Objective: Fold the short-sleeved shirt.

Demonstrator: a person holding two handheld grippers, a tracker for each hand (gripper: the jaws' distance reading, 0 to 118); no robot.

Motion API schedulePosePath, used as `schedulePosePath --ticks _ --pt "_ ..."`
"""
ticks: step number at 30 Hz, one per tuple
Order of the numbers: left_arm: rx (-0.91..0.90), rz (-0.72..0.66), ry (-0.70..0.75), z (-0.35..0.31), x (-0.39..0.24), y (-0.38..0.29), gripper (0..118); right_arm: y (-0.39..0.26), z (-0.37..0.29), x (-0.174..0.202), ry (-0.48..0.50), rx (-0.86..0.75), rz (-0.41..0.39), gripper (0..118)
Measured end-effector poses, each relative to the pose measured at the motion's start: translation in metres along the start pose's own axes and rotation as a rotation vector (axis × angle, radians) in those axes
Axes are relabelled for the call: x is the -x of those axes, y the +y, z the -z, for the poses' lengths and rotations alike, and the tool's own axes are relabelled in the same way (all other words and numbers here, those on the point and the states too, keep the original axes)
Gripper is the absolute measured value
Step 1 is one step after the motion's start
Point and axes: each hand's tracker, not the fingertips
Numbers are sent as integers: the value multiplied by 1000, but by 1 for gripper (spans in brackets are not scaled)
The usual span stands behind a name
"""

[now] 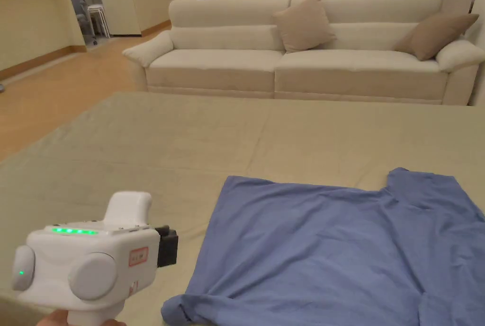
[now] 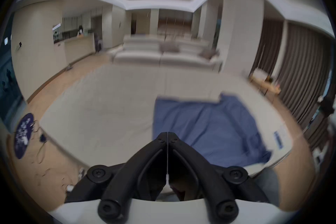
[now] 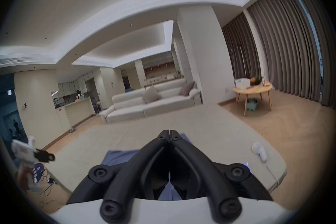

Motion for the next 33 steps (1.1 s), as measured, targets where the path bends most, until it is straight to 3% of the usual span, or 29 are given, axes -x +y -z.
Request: schedulePosePath --ticks 1,2,3,7,10,11,12,13,14,16,21,22,23,24,27,29,32,33 --pt "55 8 -18 25 -1 -16 56 -6 5 -3 -4 24 15 0" --pt "109 -4 -10 49 2 -26 98 -10 9 -5 12 54 31 0" --pt "200 -9 -7 75 5 -37 118 -16 14 -5 20 78 43 0" --pt "353 -78 9 135 0 -59 117 -37 26 2 -6 134 -41 0" --pt "493 -98 -41 167 4 -71 117 -50 40 1 3 217 -31 0" --pt "438 -114 -60 167 3 -71 113 -55 42 0 0 236 -29 0" --pt "390 -137 -108 166 2 -72 84 -61 46 -1 -4 264 -34 0" --pt "347 -198 -147 160 3 -75 43 -68 50 -2 -11 293 -56 0" --pt "349 -200 -126 161 2 -74 22 -75 54 -4 -17 311 -80 0" --pt "358 -156 -115 165 -5 -73 17 -90 64 -12 -18 368 -74 0" --pt "285 -142 -109 128 -19 -74 7 -125 89 -48 51 485 46 2" --pt "234 -159 -129 119 -20 -71 6 -132 98 -53 107 572 40 27" --pt "190 -172 -141 110 -22 -67 6 -141 108 -55 140 674 23 79" --pt "150 -177 -154 99 -25 -62 5 -154 110 -56 182 722 13 118" --pt "101 -150 -168 86 -21 -42 5 -170 119 -47 140 758 -98 108" --pt "67 -149 -177 82 -19 -32 5 -177 120 -36 149 692 -197 98" --pt "47 -146 -182 77 -22 -25 5 -187 130 -35 119 695 -178 9" --pt "46 -152 -184 80 -29 -27 5 -191 134 -38 99 708 -155 5"
